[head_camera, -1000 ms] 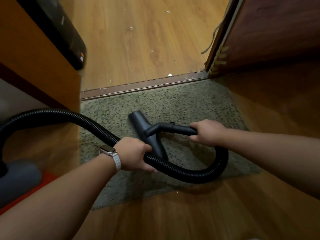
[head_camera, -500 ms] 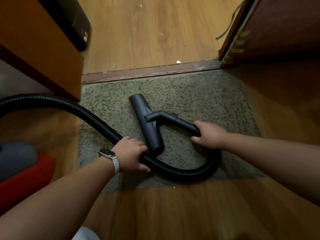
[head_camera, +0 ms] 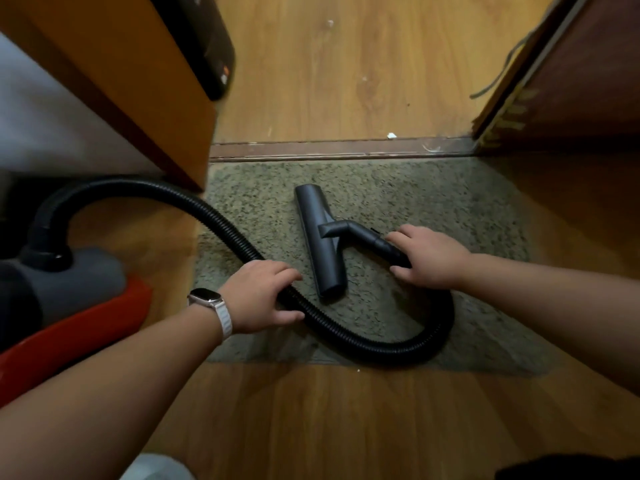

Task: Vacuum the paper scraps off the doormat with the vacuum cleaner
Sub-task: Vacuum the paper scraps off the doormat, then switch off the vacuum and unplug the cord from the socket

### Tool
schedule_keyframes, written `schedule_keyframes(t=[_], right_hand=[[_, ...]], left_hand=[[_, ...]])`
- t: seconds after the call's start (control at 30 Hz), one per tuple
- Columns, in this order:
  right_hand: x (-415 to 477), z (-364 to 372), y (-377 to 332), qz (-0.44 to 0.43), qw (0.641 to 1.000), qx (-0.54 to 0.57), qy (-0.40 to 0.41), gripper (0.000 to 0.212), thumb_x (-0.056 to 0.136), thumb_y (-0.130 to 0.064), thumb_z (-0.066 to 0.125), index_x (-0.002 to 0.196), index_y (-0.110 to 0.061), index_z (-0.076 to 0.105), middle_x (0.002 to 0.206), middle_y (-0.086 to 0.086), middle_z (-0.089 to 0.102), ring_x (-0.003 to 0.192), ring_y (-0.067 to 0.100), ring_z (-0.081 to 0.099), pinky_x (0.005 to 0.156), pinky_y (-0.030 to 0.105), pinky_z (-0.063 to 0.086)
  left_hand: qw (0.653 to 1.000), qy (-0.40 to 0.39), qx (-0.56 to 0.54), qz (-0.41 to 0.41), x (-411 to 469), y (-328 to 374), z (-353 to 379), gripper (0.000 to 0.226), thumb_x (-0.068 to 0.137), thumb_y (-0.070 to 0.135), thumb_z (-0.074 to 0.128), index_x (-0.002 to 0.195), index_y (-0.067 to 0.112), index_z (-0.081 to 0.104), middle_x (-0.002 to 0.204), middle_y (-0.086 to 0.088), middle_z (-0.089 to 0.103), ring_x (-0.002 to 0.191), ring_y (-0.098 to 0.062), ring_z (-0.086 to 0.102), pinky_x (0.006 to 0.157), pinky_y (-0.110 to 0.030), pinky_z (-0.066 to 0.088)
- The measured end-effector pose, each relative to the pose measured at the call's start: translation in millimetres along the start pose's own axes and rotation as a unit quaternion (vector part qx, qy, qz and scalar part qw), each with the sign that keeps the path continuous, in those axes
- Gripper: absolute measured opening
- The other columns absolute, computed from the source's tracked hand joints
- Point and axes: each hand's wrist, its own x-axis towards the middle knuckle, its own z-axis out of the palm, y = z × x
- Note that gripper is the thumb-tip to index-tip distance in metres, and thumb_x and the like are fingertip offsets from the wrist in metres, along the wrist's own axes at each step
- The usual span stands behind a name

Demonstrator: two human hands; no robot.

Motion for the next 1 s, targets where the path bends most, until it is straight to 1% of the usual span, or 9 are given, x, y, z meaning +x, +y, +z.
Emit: schedule_keyframes(t=[0.13,0.27,0.37,0.5,0.67,0.77,0.87,0.93,1.0], right_hand=[[8.4,-39.0,-40.9,-0.096,0.994,-0.042,0.037,0.062,0.089,-0.055,0.054,0.142,-0.025,0.042,0.132,0.002,0.05,0.119,0.025,0.053,0.096,0.04,0.049],[13.9,-71.8,-99.4,-0.165,0.981,-0.053,0.081,0.06,0.088,-0.053,0.056,0.138,-0.02,0.05,0.134,0.005,0.053,0.118,0.027,0.055,0.095,0.042,0.049],[19.4,-91.9,-148.8,-0.203,0.972,-0.06,0.106,0.061,0.088,-0.052,0.057,0.138,-0.017,0.051,0.138,0.007,0.053,0.121,0.029,0.054,0.098,0.042,0.048],[29.2,-111.2,-215.6,-0.224,0.964,-0.047,0.136,0.058,0.09,-0.054,0.055,0.138,-0.021,0.051,0.137,0.005,0.054,0.122,0.027,0.052,0.1,0.041,0.046],[43.9,-119.0,-306.7,-0.265,0.953,-0.042,0.142,0.059,0.091,-0.056,0.053,0.14,-0.023,0.049,0.14,0.001,0.052,0.125,0.023,0.05,0.102,0.04,0.047],[54.8,-117.0,-363.0,-0.295,0.944,-0.048,0.141,0.06,0.09,-0.055,0.054,0.138,-0.02,0.051,0.138,0.003,0.053,0.124,0.026,0.052,0.1,0.039,0.047],[63.2,-114.9,-417.5,-0.331,0.933,-0.048,0.132,0.061,0.09,-0.055,0.055,0.14,-0.021,0.048,0.141,0.004,0.051,0.126,0.027,0.049,0.102,0.04,0.046],[66.1,-111.8,-451.8,-0.35,0.927,-0.051,0.126,0.064,0.091,-0.055,0.054,0.145,-0.022,0.043,0.146,0.003,0.046,0.131,0.024,0.046,0.105,0.041,0.044],[67.8,-106.1,-482.3,-0.37,0.92,-0.053,0.121,0.063,0.092,-0.053,0.054,0.146,-0.023,0.042,0.147,0.0,0.045,0.133,0.022,0.044,0.106,0.04,0.043]], left_hand=[[1.0,0.008,0.02,-0.006,-16.8,-21.3,-36.6,0.078,0.078,0.074,0.042,0.127,0.017,0.063,0.116,-0.002,0.067,0.104,-0.024,0.063,0.09,-0.037,0.052],[0.998,0.026,0.064,0.0,-45.2,-52.3,-81.1,0.077,0.08,0.072,0.042,0.13,0.017,0.061,0.128,-0.003,0.063,0.114,-0.023,0.061,0.094,-0.035,0.05],[0.996,0.042,0.074,-0.014,-77.7,-78.1,-108.0,0.073,0.081,0.07,0.046,0.128,0.017,0.063,0.131,-0.006,0.063,0.116,-0.026,0.061,0.095,-0.037,0.051],[0.992,0.065,0.097,-0.043,-137.5,-108.6,-130.4,0.067,0.082,0.067,0.048,0.124,0.018,0.066,0.125,-0.007,0.066,0.113,-0.027,0.063,0.092,-0.041,0.054],[0.98,0.108,0.088,-0.139,-230.4,-151.4,-134.2,0.065,0.085,0.061,0.048,0.126,0.014,0.065,0.131,-0.012,0.063,0.118,-0.031,0.059,0.095,-0.045,0.051],[0.97,0.135,0.064,-0.195,-282.3,-174.8,-123.8,0.069,0.083,0.059,0.05,0.131,0.011,0.061,0.135,-0.013,0.06,0.122,-0.032,0.057,0.097,-0.046,0.051],[0.953,0.158,0.014,-0.26,-328.9,-191.5,-106.6,0.082,0.079,0.065,0.051,0.143,0.014,0.047,0.142,-0.011,0.054,0.127,-0.03,0.053,0.103,-0.045,0.047],[0.938,0.163,-0.034,-0.305,-356.2,-200.2,-90.1,0.088,0.08,0.065,0.061,0.15,0.017,0.037,0.146,-0.008,0.05,0.13,-0.027,0.05,0.106,-0.042,0.043],[0.93,0.149,-0.063,-0.33,-378.9,-208.2,-72.0,0.09,0.082,0.061,0.067,0.153,0.02,0.029,0.15,-0.003,0.044,0.134,-0.024,0.045,0.107,-0.04,0.04]])
